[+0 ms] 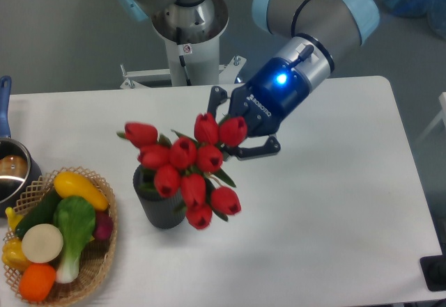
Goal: Insert the flowers into the vase
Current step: 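Carry the tulip bunch over the dark grey vase, stems downward, then lower the tulip stems into the vase opening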
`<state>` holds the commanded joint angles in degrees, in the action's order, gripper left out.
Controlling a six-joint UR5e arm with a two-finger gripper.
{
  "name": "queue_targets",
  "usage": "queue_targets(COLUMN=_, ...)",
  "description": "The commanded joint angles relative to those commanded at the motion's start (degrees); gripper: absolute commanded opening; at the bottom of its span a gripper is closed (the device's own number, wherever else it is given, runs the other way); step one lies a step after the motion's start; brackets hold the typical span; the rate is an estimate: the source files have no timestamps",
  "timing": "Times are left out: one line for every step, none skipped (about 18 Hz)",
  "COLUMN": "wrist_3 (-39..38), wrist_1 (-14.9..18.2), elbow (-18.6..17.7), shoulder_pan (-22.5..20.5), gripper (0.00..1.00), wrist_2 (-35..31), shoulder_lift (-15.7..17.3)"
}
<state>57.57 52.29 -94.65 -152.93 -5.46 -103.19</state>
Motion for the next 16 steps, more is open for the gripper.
queue_targets(wrist_3=0.2, wrist_1=0.0, elbow=-0.5, shoulder_pan=0.0, gripper=0.04, wrist_2=1.1, shoulder_lift=0.4)
queue_targets(wrist_3=0.7, wrist_1=-0.1, elbow=-1.3, shoulder_pan=0.0, gripper=0.04, wrist_2=1.8, shoulder_lift=0.7)
queue_targets(wrist_3=0.8, wrist_1=-0.1, elbow=-1.8, shoulder_pan=0.0, gripper=0.04, wrist_2=1.9, shoulder_lift=0.9)
queue_targets(wrist_3=1.0, wrist_1=-0.1, elbow=-2.3, shoulder_pan=0.1, gripper=0.03, wrist_2=2.1, shoulder_lift=1.1)
queue_targets(wrist_3=1.8, wrist_1=-0.1, elbow=-2.6, shoulder_pan=0.3, gripper=0.04, wrist_2=2.9, shoulder_lift=1.1)
queue_targets(wrist_3=2.8, wrist_1=-0.1, elbow=-3.0, shoulder_pan=0.4, gripper=0.04, wrist_2=3.4, shoulder_lift=1.1)
queue_targets(wrist_3=3.4, wrist_1=0.0, elbow=-3.3, shoulder_pan=0.6, gripper=0.04, wrist_2=3.4, shoulder_lift=1.2)
queue_targets(wrist_3=3.5, wrist_1=0.0, elbow=-3.5, shoulder_pan=0.8, gripper=0.04, wrist_2=3.4, shoulder_lift=1.5)
queue_targets(wrist_3=3.6, wrist_1=-0.1, elbow=-4.1, shoulder_pan=0.9, gripper=0.04, wrist_2=3.3, shoulder_lift=1.8)
queue_targets(wrist_3=3.7, wrist_1=-0.1, elbow=-4.6, shoulder_pan=0.9, gripper=0.04, wrist_2=3.2, shoulder_lift=1.8)
queue_targets(wrist_3=3.8, wrist_1=-0.2, elbow=-5.1, shoulder_pan=0.9, gripper=0.04, wrist_2=3.2, shoulder_lift=1.9)
queue_targets(wrist_3=4.5, wrist_1=-0.1, elbow=-5.4, shoulder_pan=0.9, gripper=0.04, wrist_2=3.2, shoulder_lift=1.9)
queue_targets(wrist_3=5.3, wrist_1=-0.1, elbow=-5.7, shoulder_pan=0.9, gripper=0.04, wrist_2=3.1, shoulder_lift=1.9)
queue_targets(wrist_3=5.7, wrist_1=-0.1, elbow=-6.1, shoulder_pan=0.9, gripper=0.04, wrist_2=3.1, shoulder_lift=1.9)
queue_targets(wrist_3=5.9, wrist_1=-0.2, elbow=-6.7, shoulder_pan=0.9, gripper=0.04, wrist_2=3.0, shoulder_lift=1.9)
queue_targets(wrist_3=6.8, wrist_1=-0.2, elbow=-7.4, shoulder_pan=0.9, gripper=0.04, wrist_2=3.0, shoulder_lift=1.9)
